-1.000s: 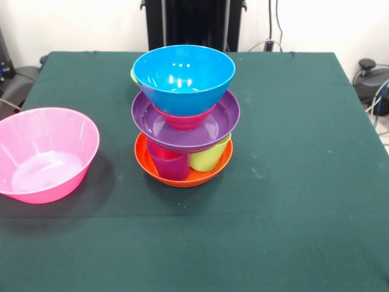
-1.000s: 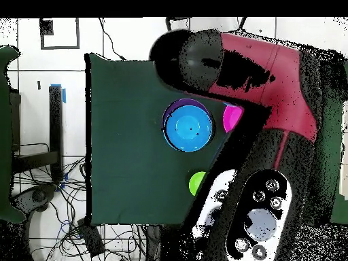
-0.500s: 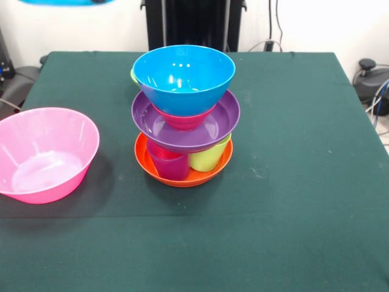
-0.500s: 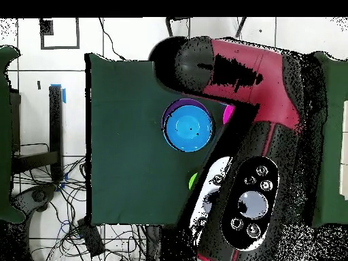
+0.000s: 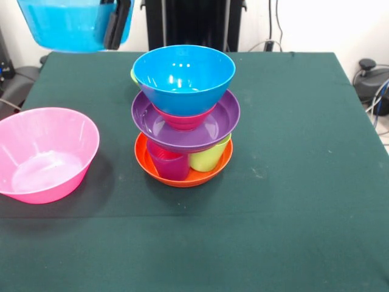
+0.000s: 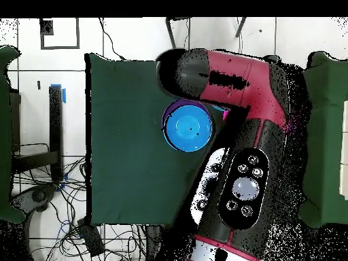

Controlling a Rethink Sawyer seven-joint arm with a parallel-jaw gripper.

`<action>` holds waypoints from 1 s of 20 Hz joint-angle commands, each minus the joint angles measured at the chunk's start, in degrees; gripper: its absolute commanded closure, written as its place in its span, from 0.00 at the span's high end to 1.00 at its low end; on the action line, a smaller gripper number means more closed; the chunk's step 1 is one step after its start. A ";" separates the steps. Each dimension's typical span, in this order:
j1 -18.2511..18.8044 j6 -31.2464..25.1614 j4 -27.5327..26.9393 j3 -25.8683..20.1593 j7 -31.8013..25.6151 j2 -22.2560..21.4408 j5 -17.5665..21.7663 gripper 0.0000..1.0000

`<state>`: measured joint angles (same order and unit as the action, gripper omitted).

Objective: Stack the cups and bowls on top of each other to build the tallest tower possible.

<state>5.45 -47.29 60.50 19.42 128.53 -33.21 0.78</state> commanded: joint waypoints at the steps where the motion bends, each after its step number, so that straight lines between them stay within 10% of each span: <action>1: -1.08 3.95 7.26 -6.55 -1.73 3.78 3.27 0.00; 20: -3.41 -2.23 11.62 -5.60 1.47 0.76 -0.12 0.00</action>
<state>3.45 -45.20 63.94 19.42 128.53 -31.98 0.86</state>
